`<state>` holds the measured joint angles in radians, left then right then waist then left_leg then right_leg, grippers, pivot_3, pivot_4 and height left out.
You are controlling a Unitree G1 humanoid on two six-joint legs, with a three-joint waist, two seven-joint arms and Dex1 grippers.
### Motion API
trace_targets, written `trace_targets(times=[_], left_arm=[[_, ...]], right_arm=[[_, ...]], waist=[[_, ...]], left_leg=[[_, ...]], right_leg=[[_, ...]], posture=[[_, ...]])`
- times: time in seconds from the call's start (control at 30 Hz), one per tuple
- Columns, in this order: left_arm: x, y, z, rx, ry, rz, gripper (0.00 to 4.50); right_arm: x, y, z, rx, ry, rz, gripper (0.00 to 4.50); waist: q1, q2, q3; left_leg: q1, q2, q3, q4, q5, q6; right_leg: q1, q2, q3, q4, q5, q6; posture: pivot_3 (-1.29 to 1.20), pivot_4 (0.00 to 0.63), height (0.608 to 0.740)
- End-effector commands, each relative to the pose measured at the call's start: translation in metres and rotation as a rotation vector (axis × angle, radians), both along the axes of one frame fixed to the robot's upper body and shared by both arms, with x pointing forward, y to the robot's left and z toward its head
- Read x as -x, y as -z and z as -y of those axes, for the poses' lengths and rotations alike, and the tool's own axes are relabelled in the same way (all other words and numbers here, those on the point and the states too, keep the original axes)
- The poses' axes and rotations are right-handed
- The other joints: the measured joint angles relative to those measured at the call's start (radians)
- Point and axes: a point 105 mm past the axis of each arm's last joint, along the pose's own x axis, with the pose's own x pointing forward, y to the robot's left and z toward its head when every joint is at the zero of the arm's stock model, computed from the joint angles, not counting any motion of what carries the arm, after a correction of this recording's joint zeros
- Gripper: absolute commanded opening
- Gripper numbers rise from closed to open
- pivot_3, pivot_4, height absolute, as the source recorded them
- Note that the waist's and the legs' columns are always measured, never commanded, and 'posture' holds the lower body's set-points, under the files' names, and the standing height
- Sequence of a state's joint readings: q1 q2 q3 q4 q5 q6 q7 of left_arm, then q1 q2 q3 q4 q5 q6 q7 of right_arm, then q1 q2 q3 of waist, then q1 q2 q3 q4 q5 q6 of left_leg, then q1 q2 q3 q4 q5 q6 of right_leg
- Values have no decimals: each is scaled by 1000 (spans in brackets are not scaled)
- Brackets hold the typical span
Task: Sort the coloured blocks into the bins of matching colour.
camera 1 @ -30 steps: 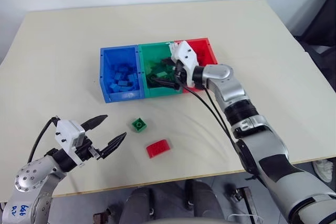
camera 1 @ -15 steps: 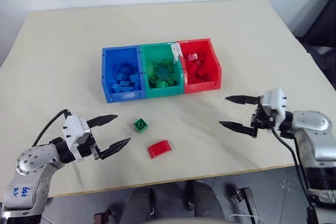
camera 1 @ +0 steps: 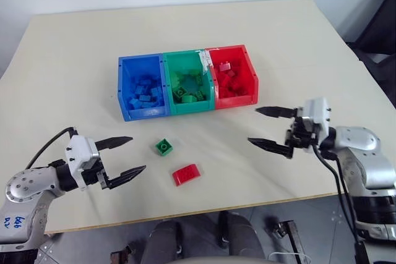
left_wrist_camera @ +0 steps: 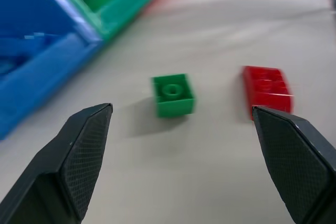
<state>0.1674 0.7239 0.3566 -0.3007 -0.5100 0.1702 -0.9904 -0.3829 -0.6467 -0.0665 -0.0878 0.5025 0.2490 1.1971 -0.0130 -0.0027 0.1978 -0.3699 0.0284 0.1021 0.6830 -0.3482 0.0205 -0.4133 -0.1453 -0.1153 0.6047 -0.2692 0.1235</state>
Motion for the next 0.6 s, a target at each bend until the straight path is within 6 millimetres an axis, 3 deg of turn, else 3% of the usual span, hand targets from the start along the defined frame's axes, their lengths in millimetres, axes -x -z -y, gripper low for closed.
trace_targets(times=[0.03, 0.17, 0.33, 0.5, 0.6], left_arm=[[10, -8, -9, 18, -83, 27, 4500], [25, -2, -22, 42, -190, 1, 4500], [44, 11, -33, 57, -320, -29, 4500], [52, 18, -31, 87, -380, -35, 4500], [54, 18, -25, 99, -383, -34, 4500]], right_arm=[[-2, -12, -41, 16, -114, -29, 4436], [-6, -13, -81, 53, -230, -70, 4436], [-11, 4, -128, 168, -356, -82, 4436], [-14, 34, -163, 318, -460, -20, 4436], [-20, 39, -183, 318, -476, -3, 4436]], waist=[[-3, 0, 0], [-15, 0, 0], [-15, -1, -1], [-17, -2, -1], [-20, -2, -1]], left_leg=[[0, 0, 0, 0, 0, 0], [-1, 0, -1, 0, -1, 0], [-2, 0, -1, 0, -1, 0], [-2, 0, -1, 0, -1, 0], [-1, 0, -1, 0, -1, 0]], right_leg=[[0, 0, 0, 0, 0, 0], [-1, 0, 0, 0, 0, -1], [-1, -1, -1, 0, -1, -2], [-1, -1, -2, 0, -1, -2], [-1, -1, -2, 1, -1, -2]], posture=[[0, 150, 740], [0, 150, 740], [0, 150, 740], [0, 150, 740], [0, 150, 740]])
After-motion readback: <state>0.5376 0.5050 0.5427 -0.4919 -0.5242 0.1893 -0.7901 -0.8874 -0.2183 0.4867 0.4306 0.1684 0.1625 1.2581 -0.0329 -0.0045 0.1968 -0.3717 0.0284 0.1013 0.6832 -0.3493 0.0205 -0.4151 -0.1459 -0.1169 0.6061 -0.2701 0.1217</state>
